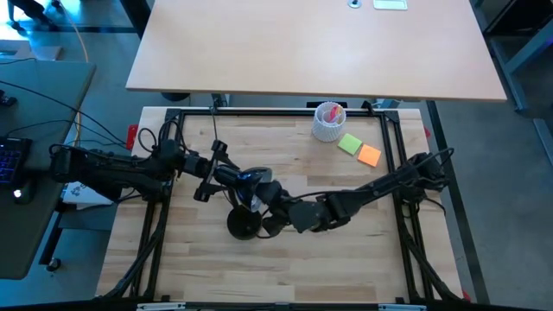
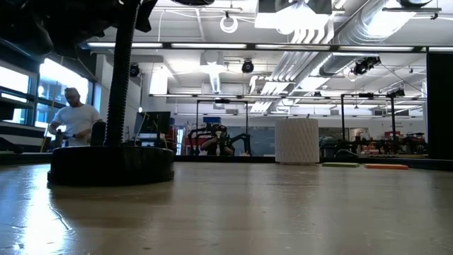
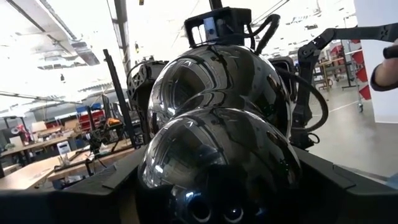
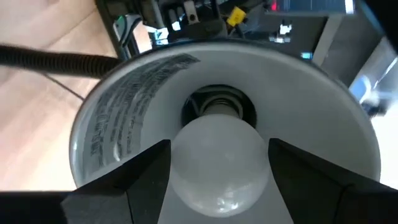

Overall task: Screw lightbulb
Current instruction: Insert the lightbulb into the lamp

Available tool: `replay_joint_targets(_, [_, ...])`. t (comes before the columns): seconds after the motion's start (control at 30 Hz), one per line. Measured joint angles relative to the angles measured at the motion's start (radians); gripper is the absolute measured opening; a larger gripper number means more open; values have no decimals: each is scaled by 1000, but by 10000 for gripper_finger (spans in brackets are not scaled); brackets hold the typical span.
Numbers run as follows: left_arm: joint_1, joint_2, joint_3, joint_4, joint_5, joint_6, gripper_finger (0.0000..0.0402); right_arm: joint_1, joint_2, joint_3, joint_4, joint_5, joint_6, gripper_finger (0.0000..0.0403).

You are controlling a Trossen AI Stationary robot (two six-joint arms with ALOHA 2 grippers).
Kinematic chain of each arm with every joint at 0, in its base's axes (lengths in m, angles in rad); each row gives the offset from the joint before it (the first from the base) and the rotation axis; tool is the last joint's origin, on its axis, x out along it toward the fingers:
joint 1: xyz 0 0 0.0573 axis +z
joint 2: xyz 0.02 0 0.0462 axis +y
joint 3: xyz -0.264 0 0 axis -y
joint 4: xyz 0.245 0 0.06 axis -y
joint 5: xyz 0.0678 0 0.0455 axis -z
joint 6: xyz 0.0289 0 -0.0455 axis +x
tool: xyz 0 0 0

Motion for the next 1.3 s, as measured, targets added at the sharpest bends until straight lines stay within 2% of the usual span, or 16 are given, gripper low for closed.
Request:
replay_joint_targets(0.13, [0, 0, 0, 1, 1, 0, 281, -11, 0, 0, 35, -10, 160, 263])
replay_joint_targets(0.3, [0, 0, 0, 2, 0, 0, 281, -25, 0, 0, 72, -29, 483, 263])
replay_joint_targets(0.47, [0, 0, 0, 5, -4, 6, 281, -32, 0, 0, 85, -9, 885, 263])
replay_joint_targets(0.63, [0, 0, 0, 6, 5, 18, 281, -35, 0, 0, 165, -3, 1428, 263])
replay_joint_targets(0.73, [-6, 0, 0, 5, 11, 30, 281, -33, 0, 0, 177, -3, 1582, 263])
replay_joint_targets(0.83, [-10, 0, 0, 4, 9, 35, 281, -34, -1, -1, 177, -4, 1585, 263])
replay_joint_targets(0.9, [-10, 0, 0, 2, 6, 35, 281, -33, -1, -1, 180, -5, 1523, 263])
replay_joint_targets(1.1, [-11, 0, 1, -5, 5, 31, 281, 2, -3, -1, 187, -20, 1123, 263])
replay_joint_targets(1.3, [-11, 0, 1, -15, 4, 27, 281, 43, -3, -1, 180, 72, 713, 263])
